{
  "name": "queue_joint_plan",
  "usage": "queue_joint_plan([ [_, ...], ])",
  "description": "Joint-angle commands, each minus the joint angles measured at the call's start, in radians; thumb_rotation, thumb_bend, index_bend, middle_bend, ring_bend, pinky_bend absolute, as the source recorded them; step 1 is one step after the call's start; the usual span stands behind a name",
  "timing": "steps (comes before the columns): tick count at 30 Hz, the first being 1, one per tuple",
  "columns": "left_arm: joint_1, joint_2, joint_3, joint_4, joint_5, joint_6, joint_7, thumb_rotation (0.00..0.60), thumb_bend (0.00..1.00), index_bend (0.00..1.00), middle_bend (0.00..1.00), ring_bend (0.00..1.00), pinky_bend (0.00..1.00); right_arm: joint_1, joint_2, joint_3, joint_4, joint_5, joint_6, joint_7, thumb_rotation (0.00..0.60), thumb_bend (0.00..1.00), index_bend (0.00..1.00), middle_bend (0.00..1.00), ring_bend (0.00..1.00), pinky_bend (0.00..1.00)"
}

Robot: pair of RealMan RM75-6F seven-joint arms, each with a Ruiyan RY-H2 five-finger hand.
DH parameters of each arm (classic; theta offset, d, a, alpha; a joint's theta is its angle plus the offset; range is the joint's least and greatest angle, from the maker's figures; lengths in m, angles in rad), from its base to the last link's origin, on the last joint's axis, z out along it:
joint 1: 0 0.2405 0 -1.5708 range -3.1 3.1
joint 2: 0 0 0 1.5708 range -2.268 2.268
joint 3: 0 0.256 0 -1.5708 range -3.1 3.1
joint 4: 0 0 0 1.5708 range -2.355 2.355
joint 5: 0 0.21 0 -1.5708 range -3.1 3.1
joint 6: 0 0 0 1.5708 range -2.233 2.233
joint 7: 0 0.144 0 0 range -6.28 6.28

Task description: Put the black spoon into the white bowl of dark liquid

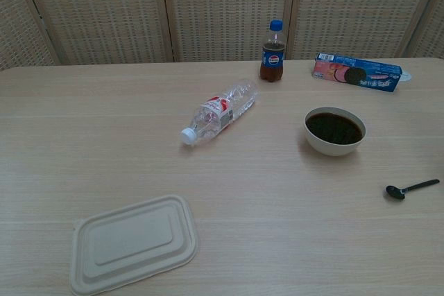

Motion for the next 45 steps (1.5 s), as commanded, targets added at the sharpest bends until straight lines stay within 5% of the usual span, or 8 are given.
queue_joint_plan([
  [1, 0.0, 0.002, 0.0, -0.001, -0.004, -0.003, -0.001, 0.6, 0.41, 0.0, 0.0, 0.0, 0.0, -0.001, -0.004, 0.003, 0.005, -0.001, 0.006, 0.005, 0.6, 0.32, 0.12, 0.1, 0.06, 0.22],
  [14, -0.007, 0.005, -0.005, -0.004, -0.01, -0.015, 0.005, 0.6, 0.41, 0.0, 0.0, 0.0, 0.0, 0.015, -0.005, 0.014, 0.016, -0.01, -0.003, 0.03, 0.6, 0.32, 0.13, 0.17, 0.07, 0.22],
  [23, -0.021, 0.025, -0.019, -0.013, -0.003, -0.014, 0.023, 0.6, 0.41, 0.0, 0.0, 0.0, 0.0, 0.117, 0.047, 0.035, 0.004, -0.063, -0.115, 0.075, 0.6, 0.32, 0.21, 0.27, 0.17, 0.23],
  [45, -0.033, 0.039, -0.032, 0.0, -0.018, -0.019, 0.017, 0.6, 0.41, 0.0, 0.0, 0.0, 0.0, 0.256, 0.026, 0.005, 0.072, -0.056, -0.314, 0.097, 0.6, 0.32, 0.36, 0.52, 0.5, 0.64],
])
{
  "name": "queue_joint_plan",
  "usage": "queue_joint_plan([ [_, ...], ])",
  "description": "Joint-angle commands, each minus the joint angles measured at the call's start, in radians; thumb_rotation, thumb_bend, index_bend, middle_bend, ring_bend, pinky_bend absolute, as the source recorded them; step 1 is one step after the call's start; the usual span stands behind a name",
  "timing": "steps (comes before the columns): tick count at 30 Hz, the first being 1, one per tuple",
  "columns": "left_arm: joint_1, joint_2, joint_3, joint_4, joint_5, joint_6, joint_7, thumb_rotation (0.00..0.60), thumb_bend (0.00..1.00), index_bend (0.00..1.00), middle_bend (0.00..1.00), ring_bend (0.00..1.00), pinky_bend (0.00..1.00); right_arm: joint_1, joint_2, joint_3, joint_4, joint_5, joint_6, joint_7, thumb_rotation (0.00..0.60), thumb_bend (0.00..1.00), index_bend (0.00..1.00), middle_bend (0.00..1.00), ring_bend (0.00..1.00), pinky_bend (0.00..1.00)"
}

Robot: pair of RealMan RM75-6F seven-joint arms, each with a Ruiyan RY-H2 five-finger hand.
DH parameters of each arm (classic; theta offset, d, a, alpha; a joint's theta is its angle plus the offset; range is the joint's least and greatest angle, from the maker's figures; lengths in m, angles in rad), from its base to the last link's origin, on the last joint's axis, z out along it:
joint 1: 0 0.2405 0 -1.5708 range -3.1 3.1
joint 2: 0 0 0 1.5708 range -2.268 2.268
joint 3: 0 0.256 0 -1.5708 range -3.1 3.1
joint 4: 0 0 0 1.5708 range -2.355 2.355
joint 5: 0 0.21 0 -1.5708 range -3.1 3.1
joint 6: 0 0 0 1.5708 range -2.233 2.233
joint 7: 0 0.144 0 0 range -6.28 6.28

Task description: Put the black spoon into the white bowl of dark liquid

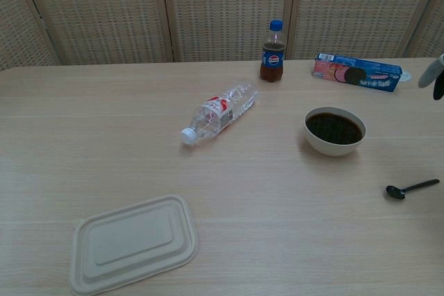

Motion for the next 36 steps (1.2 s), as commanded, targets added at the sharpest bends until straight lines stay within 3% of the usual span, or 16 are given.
queue_joint_plan([
  [1, -0.001, -0.001, 0.0, 0.002, -0.001, -0.001, -0.001, 0.6, 0.41, 0.0, 0.0, 0.0, 0.0, 0.011, -0.009, -0.008, 0.017, 0.005, -0.015, -0.002, 0.6, 0.32, 0.36, 0.53, 0.51, 0.66],
  [17, -0.009, -0.007, 0.001, 0.017, -0.009, -0.017, -0.007, 0.6, 0.41, 0.0, 0.0, 0.0, 0.0, 0.049, -0.027, -0.045, 0.079, 0.032, -0.104, 0.018, 0.6, 0.34, 0.39, 0.69, 0.73, 0.81],
  [27, -0.014, -0.011, 0.002, 0.025, -0.016, -0.027, -0.008, 0.6, 0.41, 0.0, 0.0, 0.0, 0.0, 0.102, -0.011, -0.078, 0.076, 0.025, -0.215, 0.052, 0.6, 0.77, 0.39, 0.89, 0.94, 0.98],
  [31, -0.014, -0.013, 0.002, 0.03, -0.021, -0.029, -0.011, 0.6, 0.41, 0.0, 0.0, 0.0, 0.0, 0.138, 0.003, -0.092, 0.058, 0.024, -0.287, 0.061, 0.6, 0.89, 0.39, 0.92, 0.97, 1.0],
  [36, -0.01, -0.014, 0.004, 0.038, -0.028, -0.03, -0.018, 0.6, 0.41, 0.0, 0.0, 0.0, 0.0, 0.177, -0.003, -0.1, 0.043, 0.025, -0.348, 0.054, 0.6, 0.93, 0.38, 0.93, 0.97, 1.0],
])
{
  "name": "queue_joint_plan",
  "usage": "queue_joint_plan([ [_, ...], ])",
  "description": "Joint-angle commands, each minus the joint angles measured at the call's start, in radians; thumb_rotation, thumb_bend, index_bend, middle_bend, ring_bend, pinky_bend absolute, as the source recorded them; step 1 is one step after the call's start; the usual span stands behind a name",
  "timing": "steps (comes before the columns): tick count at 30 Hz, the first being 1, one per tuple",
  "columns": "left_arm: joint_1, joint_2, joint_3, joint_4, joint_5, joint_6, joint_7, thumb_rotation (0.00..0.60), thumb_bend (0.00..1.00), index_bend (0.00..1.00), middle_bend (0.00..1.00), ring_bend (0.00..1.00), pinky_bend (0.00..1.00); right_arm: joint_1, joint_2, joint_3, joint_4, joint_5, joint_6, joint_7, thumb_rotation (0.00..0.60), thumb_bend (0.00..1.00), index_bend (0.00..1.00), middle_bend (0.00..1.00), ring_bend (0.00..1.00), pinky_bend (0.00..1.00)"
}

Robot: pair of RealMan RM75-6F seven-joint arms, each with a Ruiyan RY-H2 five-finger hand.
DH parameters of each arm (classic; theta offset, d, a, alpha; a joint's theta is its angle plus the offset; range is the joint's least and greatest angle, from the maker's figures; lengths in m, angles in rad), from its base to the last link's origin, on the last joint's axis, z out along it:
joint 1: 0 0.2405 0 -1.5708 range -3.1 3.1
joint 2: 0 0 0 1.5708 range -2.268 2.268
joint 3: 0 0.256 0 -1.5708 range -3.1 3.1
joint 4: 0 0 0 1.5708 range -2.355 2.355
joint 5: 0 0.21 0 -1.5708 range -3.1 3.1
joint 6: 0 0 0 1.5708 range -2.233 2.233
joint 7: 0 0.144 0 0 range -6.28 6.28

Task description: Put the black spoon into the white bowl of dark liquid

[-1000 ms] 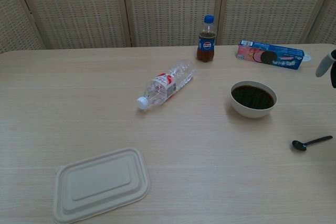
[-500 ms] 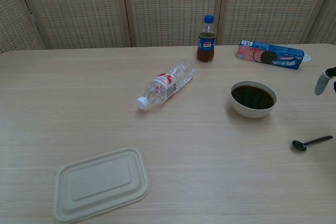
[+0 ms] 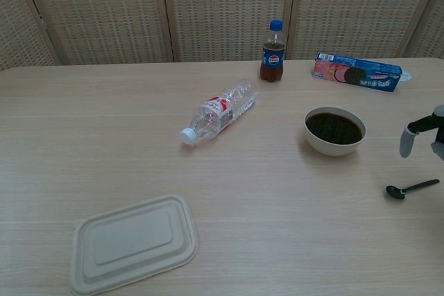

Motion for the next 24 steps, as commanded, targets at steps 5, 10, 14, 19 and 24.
queue_joint_plan([
  [5, 0.005, -0.004, 0.003, 0.016, -0.008, -0.002, -0.016, 0.6, 0.41, 0.0, 0.0, 0.0, 0.0, 0.043, -0.031, -0.011, -0.003, 0.01, -0.057, -0.012, 0.6, 0.93, 0.38, 0.93, 0.98, 1.0],
  [10, 0.006, -0.006, 0.005, 0.026, -0.011, -0.003, -0.024, 0.6, 0.41, 0.0, 0.0, 0.0, 0.0, 0.054, -0.045, -0.023, 0.0, 0.019, -0.08, -0.029, 0.6, 0.93, 0.37, 0.94, 0.98, 1.0],
  [14, 0.006, -0.01, 0.007, 0.032, -0.01, -0.006, -0.03, 0.6, 0.41, 0.0, 0.0, 0.0, 0.0, 0.06, -0.055, -0.032, 0.005, 0.031, -0.093, -0.046, 0.6, 0.93, 0.37, 0.94, 0.98, 1.0],
  [19, 0.007, -0.012, 0.007, 0.036, -0.01, -0.006, -0.033, 0.6, 0.41, 0.0, 0.0, 0.0, 0.0, 0.057, -0.072, -0.042, 0.023, 0.051, -0.098, -0.066, 0.6, 0.93, 0.37, 0.94, 0.98, 1.0],
  [24, 0.007, -0.013, 0.009, 0.038, -0.007, -0.004, -0.034, 0.6, 0.41, 0.0, 0.0, 0.0, 0.0, 0.055, -0.087, -0.05, 0.042, 0.064, -0.097, -0.08, 0.6, 0.93, 0.37, 0.94, 0.98, 1.0],
])
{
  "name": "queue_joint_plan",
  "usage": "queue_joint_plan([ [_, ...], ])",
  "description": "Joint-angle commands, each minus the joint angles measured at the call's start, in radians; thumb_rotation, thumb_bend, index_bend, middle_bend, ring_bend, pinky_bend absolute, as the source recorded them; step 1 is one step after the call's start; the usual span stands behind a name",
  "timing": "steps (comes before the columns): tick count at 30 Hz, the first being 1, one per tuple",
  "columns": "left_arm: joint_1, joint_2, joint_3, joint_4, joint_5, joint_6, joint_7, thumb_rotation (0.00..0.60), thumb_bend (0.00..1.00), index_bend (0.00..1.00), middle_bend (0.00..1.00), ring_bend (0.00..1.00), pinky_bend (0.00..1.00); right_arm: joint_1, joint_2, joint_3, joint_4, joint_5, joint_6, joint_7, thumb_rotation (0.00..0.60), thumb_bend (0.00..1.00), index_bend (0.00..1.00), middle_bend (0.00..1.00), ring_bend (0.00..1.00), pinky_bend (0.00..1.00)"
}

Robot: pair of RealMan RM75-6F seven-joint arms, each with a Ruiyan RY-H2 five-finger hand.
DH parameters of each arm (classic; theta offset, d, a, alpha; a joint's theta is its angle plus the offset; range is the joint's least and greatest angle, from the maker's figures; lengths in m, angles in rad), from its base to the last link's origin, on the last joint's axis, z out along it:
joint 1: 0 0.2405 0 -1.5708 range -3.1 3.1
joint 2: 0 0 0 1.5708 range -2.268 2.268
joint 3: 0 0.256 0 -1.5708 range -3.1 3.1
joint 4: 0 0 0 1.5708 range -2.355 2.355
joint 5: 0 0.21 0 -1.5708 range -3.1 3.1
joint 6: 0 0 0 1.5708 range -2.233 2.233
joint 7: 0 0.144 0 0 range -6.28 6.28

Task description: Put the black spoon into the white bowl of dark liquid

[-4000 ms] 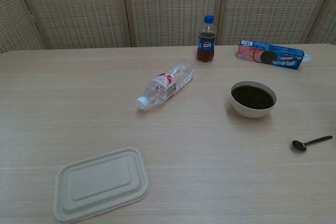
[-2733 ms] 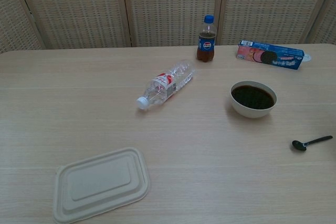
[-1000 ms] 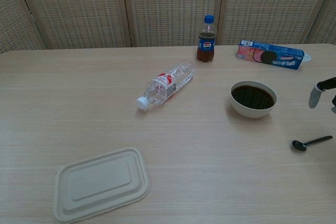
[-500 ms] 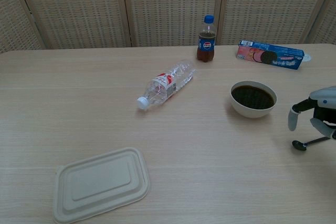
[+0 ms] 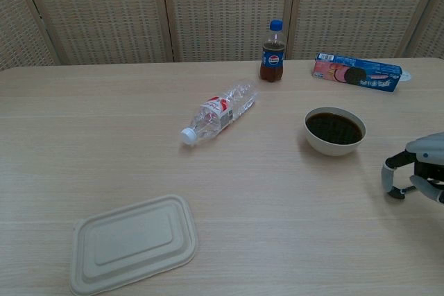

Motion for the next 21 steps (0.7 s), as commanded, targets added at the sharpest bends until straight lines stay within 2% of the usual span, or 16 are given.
queue_joint_plan([
  [1, 0.0, -0.001, 0.001, 0.001, 0.0, 0.0, -0.001, 0.6, 0.41, 0.0, 0.0, 0.0, 0.0, -0.001, -0.008, -0.003, 0.009, 0.006, 0.001, -0.005, 0.6, 0.93, 0.37, 0.94, 0.98, 1.0],
  [21, 0.003, -0.009, 0.001, 0.021, -0.008, -0.004, -0.016, 0.6, 0.41, 0.0, 0.0, 0.0, 0.0, 0.02, -0.07, -0.008, 0.09, 0.035, -0.036, -0.006, 0.6, 0.93, 0.37, 0.94, 0.98, 1.0],
])
